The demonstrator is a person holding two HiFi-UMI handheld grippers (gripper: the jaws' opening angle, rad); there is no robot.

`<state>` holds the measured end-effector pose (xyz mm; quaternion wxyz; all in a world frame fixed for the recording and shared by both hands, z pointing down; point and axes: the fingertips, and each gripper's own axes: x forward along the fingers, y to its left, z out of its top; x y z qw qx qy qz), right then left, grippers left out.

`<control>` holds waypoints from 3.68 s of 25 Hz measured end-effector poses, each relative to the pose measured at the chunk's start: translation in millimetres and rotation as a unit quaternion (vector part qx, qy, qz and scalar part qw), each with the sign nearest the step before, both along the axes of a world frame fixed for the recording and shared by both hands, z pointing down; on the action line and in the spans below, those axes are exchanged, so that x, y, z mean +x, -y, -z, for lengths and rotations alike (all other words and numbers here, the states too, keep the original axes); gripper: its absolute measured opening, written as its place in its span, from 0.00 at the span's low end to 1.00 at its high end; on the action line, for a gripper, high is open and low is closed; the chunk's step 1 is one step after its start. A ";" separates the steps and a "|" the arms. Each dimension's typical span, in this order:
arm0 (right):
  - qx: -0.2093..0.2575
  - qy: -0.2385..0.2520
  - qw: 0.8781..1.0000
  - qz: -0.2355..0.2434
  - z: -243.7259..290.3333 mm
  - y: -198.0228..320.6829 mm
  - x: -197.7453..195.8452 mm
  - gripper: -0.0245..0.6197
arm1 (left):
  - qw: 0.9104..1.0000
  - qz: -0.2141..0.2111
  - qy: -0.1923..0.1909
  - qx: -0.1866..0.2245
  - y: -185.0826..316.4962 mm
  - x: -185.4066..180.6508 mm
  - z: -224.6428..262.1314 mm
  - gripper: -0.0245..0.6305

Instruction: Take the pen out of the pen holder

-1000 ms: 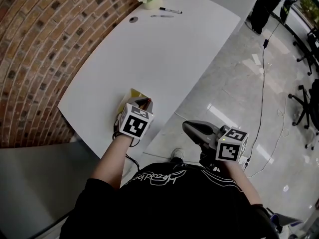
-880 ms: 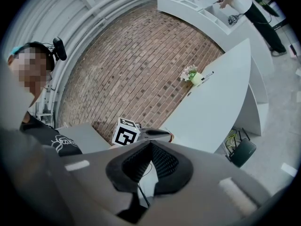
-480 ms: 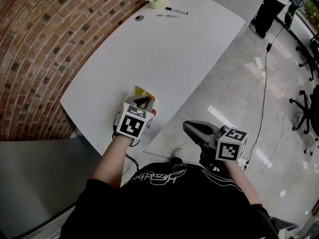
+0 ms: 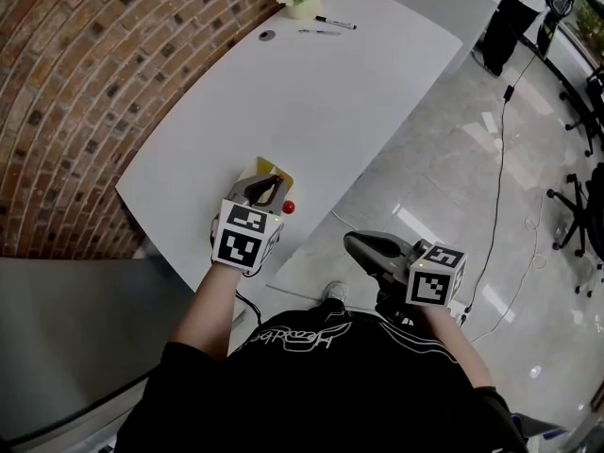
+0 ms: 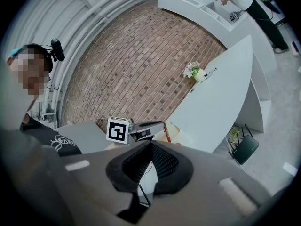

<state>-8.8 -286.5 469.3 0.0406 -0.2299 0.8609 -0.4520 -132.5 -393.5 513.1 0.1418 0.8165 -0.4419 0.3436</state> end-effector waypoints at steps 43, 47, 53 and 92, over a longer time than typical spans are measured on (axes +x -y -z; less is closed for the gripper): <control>0.136 0.008 0.990 -0.041 108.9 -153.2 72.9 0.04 | 0.970 -0.018 -0.219 0.108 -208.9 95.3 179.9 0.11; 0.146 0.006 0.988 -0.050 116.9 -171.7 80.6 0.04 | 0.967 -0.038 -0.235 0.092 -236.7 109.7 180.5 0.11; 0.162 -0.002 0.985 -0.056 124.6 -205.8 88.0 0.04 | 0.964 -0.064 -0.246 0.074 -277.4 128.6 172.9 0.11; 0.189 0.007 0.982 -0.026 127.2 -300.7 79.6 0.04 | 0.959 -0.075 -0.268 0.044 -390.0 138.4 157.7 0.11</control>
